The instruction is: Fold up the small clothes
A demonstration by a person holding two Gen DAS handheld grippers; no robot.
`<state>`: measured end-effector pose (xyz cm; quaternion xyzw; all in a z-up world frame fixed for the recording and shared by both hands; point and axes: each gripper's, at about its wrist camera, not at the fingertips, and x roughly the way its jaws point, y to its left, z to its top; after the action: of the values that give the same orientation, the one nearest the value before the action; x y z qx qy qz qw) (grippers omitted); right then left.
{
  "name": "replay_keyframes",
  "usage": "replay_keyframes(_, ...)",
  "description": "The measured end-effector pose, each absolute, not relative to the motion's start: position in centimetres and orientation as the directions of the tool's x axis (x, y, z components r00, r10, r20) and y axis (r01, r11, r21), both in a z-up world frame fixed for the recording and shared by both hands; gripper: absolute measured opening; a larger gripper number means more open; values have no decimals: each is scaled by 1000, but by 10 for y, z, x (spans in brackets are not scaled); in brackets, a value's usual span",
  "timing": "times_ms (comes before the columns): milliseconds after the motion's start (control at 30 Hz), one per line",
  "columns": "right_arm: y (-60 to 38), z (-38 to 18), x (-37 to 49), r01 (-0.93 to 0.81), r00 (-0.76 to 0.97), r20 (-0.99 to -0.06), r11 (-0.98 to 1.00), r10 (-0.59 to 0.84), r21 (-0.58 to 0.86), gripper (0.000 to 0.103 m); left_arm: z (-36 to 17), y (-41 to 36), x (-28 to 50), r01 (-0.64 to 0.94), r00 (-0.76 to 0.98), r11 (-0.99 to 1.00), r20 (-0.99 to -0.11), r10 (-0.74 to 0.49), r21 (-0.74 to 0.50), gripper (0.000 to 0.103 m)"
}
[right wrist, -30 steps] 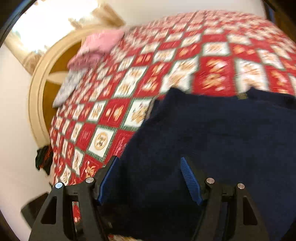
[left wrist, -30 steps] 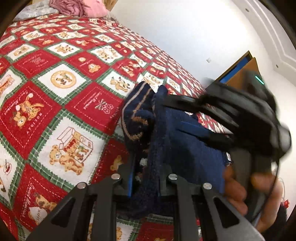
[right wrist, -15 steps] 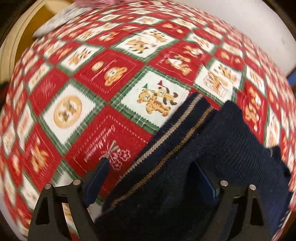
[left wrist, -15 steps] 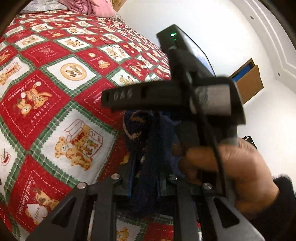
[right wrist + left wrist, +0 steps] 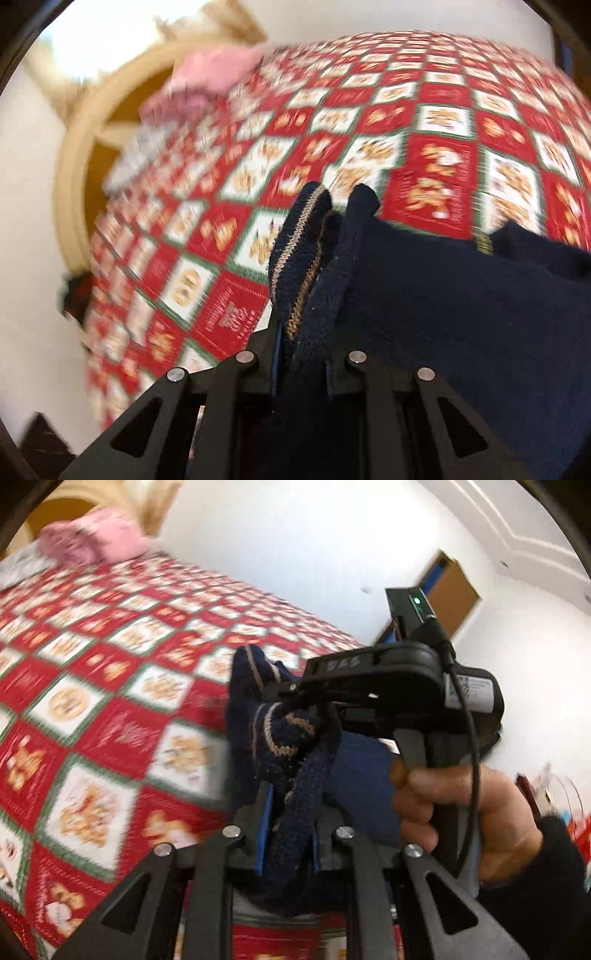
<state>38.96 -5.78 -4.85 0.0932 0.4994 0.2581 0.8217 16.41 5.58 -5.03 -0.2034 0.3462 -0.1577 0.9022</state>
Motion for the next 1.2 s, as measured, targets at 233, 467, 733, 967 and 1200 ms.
replay_keyframes(233, -184, -3, 366, -238, 478, -616, 768, 626, 595, 17, -14, -34, 163, 349, 675, 845, -517, -527, -405, 18)
replay_keyframes(467, -307, 11, 321, -163, 588, -594, 801, 548, 576, 17, -19, -142, 149, 534, 569, 778, -540, -620, -331, 18)
replay_keyframes(733, -402, -60, 298, -44, 597, -660, 840, 456, 541, 17, -74, -215, 142, 584, 473, 775, -675, -566, -241, 19)
replay_keyframes(967, -423, -96, 296, 23, 616, -640, 801, 460, 598, 31, -61, -183, 136, 670, 370, 702, -713, -596, -239, 67)
replay_keyframes(1200, -454, -43, 197, 51, 759, -506, 737, 410, 674, 43, -18, -82, 134, 677, 389, 662, -607, -693, -322, 103)
